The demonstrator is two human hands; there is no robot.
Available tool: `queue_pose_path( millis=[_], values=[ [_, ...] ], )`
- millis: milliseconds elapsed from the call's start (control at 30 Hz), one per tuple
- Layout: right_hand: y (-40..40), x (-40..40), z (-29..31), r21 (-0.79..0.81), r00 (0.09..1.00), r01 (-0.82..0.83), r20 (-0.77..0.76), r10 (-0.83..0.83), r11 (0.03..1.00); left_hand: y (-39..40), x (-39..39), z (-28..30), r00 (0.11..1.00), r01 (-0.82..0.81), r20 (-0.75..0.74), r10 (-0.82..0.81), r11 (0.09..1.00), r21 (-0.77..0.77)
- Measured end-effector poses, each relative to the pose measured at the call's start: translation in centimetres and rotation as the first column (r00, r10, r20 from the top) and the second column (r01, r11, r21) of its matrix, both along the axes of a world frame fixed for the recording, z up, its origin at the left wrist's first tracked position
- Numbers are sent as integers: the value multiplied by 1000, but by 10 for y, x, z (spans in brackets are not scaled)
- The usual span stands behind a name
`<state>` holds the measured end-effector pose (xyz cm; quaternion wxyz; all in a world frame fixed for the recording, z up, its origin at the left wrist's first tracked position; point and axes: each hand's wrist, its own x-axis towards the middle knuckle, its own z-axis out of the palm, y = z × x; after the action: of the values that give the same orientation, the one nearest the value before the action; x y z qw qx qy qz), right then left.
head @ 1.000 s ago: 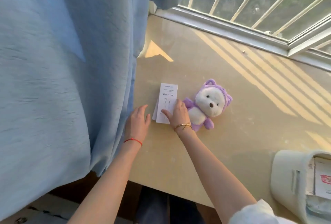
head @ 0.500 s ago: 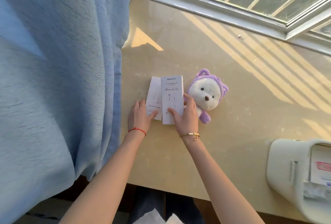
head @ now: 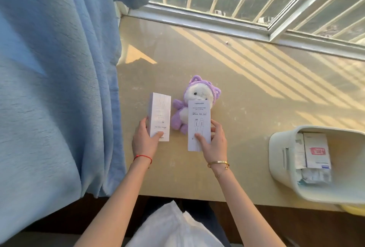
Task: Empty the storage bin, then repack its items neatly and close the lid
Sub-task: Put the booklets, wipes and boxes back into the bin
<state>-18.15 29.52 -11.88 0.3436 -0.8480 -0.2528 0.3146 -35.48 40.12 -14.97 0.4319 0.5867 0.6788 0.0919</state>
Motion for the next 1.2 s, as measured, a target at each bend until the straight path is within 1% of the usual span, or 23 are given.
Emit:
queue_pose_path(
  millis=[167, 333, 467, 600, 767, 867, 967, 1067, 1200],
  values=[
    [-42, 14, 35, 29, 995, 88, -44, -87, 996, -37, 14, 57, 992, 69, 104, -76, 996, 62],
    [-90, 43, 66, 64, 992, 117, -65, -113, 991, -82, 43, 103, 981, 82, 170, -98, 992, 100],
    [-137, 87, 84, 75, 992, 114, -54, -110, 991, -126, 80, 129, 969, 64, 231, -84, 994, 93],
    [-193, 155, 93, 55, 997, 76, 5, -76, 996, -178, 134, 143, 958, 35, 280, -56, 996, 82],
    [-263, 263, 94, 34, 991, 124, 46, -126, 992, -248, 228, 143, 929, -15, 371, 3, 999, 28],
    [-305, 325, 88, 9, 984, 164, 63, -165, 986, -289, 285, 137, 921, 13, 389, -9, 1000, -8],
    [-336, 381, 79, -51, 981, 170, 106, -164, 984, -323, 337, 129, 924, 39, 382, -21, 998, -40],
    [-356, 422, 66, -125, 982, 136, 149, -117, 983, -352, 377, 113, 931, 73, 363, -41, 995, -74],
    [-360, 446, 46, -195, 989, 103, 122, -80, 975, -376, 410, 89, 954, 91, 296, -43, 985, -150]
  ],
)
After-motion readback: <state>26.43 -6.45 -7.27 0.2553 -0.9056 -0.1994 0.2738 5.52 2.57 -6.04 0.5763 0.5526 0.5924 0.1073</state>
